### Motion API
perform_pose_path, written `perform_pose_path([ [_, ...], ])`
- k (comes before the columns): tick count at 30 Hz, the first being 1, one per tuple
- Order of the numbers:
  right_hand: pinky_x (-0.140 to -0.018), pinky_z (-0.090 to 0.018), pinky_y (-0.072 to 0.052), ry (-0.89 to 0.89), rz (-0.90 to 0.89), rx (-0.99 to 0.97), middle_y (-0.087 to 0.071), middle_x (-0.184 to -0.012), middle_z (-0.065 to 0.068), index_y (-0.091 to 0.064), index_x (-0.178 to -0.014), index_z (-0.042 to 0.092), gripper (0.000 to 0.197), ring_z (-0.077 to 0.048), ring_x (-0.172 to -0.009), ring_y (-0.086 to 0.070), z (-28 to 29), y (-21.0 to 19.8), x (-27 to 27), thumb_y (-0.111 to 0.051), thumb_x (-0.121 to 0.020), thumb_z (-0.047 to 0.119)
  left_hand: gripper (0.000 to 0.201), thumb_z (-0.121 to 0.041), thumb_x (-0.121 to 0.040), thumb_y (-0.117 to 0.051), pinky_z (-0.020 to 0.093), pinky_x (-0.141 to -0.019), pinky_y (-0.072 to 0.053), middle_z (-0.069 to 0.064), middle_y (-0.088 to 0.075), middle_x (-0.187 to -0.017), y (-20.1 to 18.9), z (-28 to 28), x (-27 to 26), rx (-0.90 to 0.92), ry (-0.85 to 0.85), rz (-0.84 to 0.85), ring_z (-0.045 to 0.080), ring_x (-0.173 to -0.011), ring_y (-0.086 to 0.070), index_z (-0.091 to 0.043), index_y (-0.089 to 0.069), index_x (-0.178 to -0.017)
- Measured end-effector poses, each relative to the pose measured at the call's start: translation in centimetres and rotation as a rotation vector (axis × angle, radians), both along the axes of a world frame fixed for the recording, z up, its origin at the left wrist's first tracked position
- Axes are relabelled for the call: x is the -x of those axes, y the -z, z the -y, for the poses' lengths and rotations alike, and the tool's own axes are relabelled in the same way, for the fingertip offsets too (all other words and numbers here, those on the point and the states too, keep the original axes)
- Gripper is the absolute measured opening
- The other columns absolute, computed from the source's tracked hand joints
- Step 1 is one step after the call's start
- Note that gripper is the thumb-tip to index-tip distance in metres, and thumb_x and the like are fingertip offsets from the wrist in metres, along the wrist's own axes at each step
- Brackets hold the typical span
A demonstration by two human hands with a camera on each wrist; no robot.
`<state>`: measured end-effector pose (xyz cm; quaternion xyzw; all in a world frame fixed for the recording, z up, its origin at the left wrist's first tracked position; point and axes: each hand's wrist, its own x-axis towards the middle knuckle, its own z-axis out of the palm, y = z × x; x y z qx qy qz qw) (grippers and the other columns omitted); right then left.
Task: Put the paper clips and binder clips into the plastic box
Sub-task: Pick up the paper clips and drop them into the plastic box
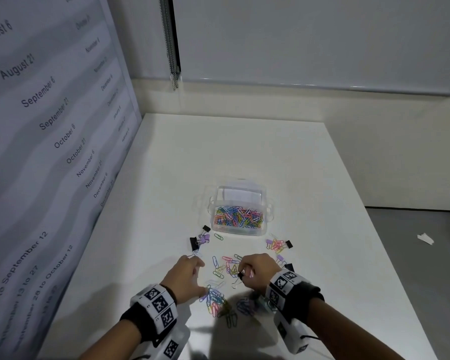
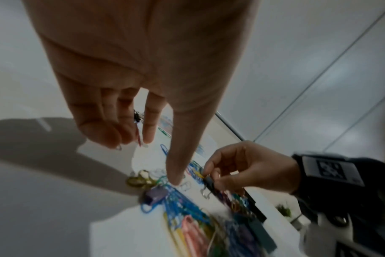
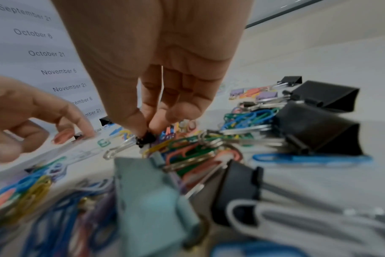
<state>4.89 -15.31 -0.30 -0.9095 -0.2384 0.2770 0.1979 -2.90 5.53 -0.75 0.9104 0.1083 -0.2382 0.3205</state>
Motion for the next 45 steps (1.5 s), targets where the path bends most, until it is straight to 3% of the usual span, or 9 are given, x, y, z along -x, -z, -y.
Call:
perform_pose_path([
  [3, -0.065, -0.022, -0.039, 0.006, 0.028, -0.051, -0.069, -0.089, -0.006, -0.067, -0.099, 0.019, 0.031, -0.022, -0.076, -0.057, 0.0, 0.1, 0.1, -0.048, -0.077, 0.009, 0.049, -0.03, -0.064, -0.078, 0.021, -0.07, -0.039, -0.007, -0.042, -0.092, 0.1, 0.0, 1.2, -0.028, 0.104, 0.003, 0.012, -0.082, -0.047, -0.027, -0.046, -0.101],
  [6, -0.066, -0.021, -0.035, -0.069, -0.014, -0.04, -0.054, -0.076, 0.008, -0.064, -0.106, 0.021, 0.027, -0.009, -0.075, -0.046, 0.2, -0.1, -0.1, -0.061, -0.079, 0.021, 0.036, -0.027, -0.068, -0.072, 0.016, -0.059, -0.031, -0.012, -0.041, -0.081, 0.3, 0.5, 2.0, -0.039, 0.173, 0.057, 0.01, -0.073, -0.044, -0.031, -0.04, -0.083],
  [9, -0.059, -0.015, -0.032, -0.086, -0.062, -0.017, -0.041, -0.07, 0.017, -0.06, -0.106, 0.021, 0.036, -0.002, -0.066, -0.041, 0.4, 0.1, -0.2, -0.071, -0.072, 0.027, 0.032, -0.025, -0.075, -0.063, 0.013, -0.058, -0.029, -0.013, -0.04, -0.073, 0.7, 1.1, 2.2, -0.053, 0.186, 0.094, 0.005, -0.066, -0.04, -0.036, -0.034, -0.068],
  [16, -0.066, -0.019, -0.034, -0.032, -0.06, -0.055, -0.047, -0.069, 0.019, -0.061, -0.103, 0.015, 0.028, -0.008, -0.074, -0.048, 1.0, 0.2, -0.8, -0.068, -0.077, 0.023, 0.033, -0.029, -0.083, -0.061, 0.014, -0.06, -0.032, -0.012, -0.044, -0.07, 0.8, 1.2, 0.7, -0.008, 0.139, 0.137, 0.009, -0.069, -0.044, -0.037, -0.037, -0.062],
  [21, -0.07, -0.021, -0.039, 0.178, 0.018, -0.144, -0.057, -0.088, 0.002, -0.055, -0.081, 0.025, 0.017, 0.004, -0.059, -0.041, 2.8, -0.3, -1.6, -0.07, -0.074, 0.027, 0.023, -0.03, -0.084, -0.063, 0.014, -0.066, -0.036, -0.008, -0.041, -0.08, 0.5, 1.7, 0.1, 0.119, 0.095, 0.186, 0.005, -0.067, -0.043, -0.04, -0.047, -0.071],
  [30, -0.055, -0.016, -0.029, 0.489, 0.148, -0.015, -0.047, -0.089, 0.0, -0.044, -0.077, 0.023, 0.031, -0.013, -0.075, -0.045, 7.5, -0.5, -3.9, -0.074, -0.068, 0.022, 0.021, -0.013, -0.089, -0.056, 0.005, -0.059, -0.042, -0.01, -0.06, -0.075, -1.0, 2.2, -0.9, 0.263, -0.114, 0.25, -0.007, -0.06, -0.057, -0.027, -0.054, -0.073],
  [39, -0.071, -0.024, -0.04, 0.56, 0.07, 0.114, -0.047, -0.098, -0.004, -0.05, -0.087, 0.02, 0.027, -0.016, -0.079, -0.049, 9.8, 0.3, -3.5, -0.069, -0.068, 0.015, 0.028, -0.017, -0.082, -0.059, 0.014, -0.076, -0.041, -0.006, -0.042, -0.088, -0.2, -2.1, 0.2, -0.079, -0.053, 0.229, 0.012, -0.083, -0.052, -0.034, -0.041, -0.069],
  [42, -0.081, -0.03, -0.045, 0.507, 0.128, 0.068, -0.046, -0.102, -0.008, -0.058, -0.094, 0.014, 0.027, -0.026, -0.094, -0.052, 8.0, 0.1, -3.5, -0.066, -0.069, 0.011, 0.017, -0.031, -0.08, -0.066, 0.026, -0.095, -0.043, -0.004, -0.039, -0.098, -0.3, -2.5, 0.9, -0.139, -0.032, 0.199, 0.015, -0.097, -0.052, -0.027, -0.053, -0.091],
  [45, -0.086, -0.03, -0.041, 0.38, 0.204, 0.02, -0.045, -0.102, -0.007, -0.059, -0.099, 0.012, 0.032, -0.028, -0.104, -0.047, 5.0, -0.7, -3.5, -0.061, -0.068, 0.006, 0.063, -0.049, -0.069, -0.074, 0.022, -0.092, -0.042, -0.004, -0.04, -0.112, -0.4, -1.7, 1.6, -0.068, -0.017, 0.175, 0.014, -0.105, -0.05, -0.022, -0.049, -0.12],
])
